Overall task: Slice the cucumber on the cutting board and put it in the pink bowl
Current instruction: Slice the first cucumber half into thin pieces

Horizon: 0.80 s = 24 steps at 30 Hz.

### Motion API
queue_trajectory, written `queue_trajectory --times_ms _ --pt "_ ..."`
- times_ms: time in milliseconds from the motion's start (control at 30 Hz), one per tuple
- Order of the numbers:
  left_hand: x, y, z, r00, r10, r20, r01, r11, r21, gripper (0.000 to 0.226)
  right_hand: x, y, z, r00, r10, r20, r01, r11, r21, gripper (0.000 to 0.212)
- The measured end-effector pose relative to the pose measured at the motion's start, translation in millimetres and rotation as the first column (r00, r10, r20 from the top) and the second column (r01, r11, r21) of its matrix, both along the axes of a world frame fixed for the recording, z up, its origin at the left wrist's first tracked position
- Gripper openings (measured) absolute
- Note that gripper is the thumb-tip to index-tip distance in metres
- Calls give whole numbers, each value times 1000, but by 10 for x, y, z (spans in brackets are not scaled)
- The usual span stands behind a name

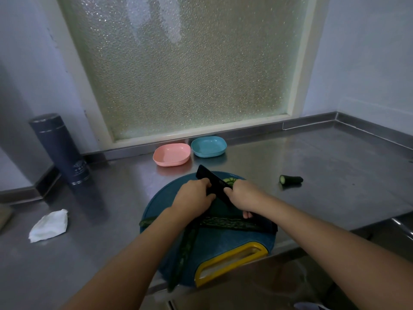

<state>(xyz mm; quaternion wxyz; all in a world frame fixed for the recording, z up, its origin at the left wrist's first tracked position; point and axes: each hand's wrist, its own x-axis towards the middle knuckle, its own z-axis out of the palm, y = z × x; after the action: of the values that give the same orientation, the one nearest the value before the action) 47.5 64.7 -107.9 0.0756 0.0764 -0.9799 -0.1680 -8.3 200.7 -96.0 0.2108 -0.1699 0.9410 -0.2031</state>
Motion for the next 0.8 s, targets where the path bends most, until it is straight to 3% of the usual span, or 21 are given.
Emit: queue_trajectory --times_ms 167,800 --pt "41 -41 -68 999 -35 -32 36 999 8 36 -14 65 -52 996 33 -81 -36 999 -36 49" --pt "2 -49 -143 997 6 -71 -1 997 73 34 28 182 170 997 71 -30 -72 997 -35 47"
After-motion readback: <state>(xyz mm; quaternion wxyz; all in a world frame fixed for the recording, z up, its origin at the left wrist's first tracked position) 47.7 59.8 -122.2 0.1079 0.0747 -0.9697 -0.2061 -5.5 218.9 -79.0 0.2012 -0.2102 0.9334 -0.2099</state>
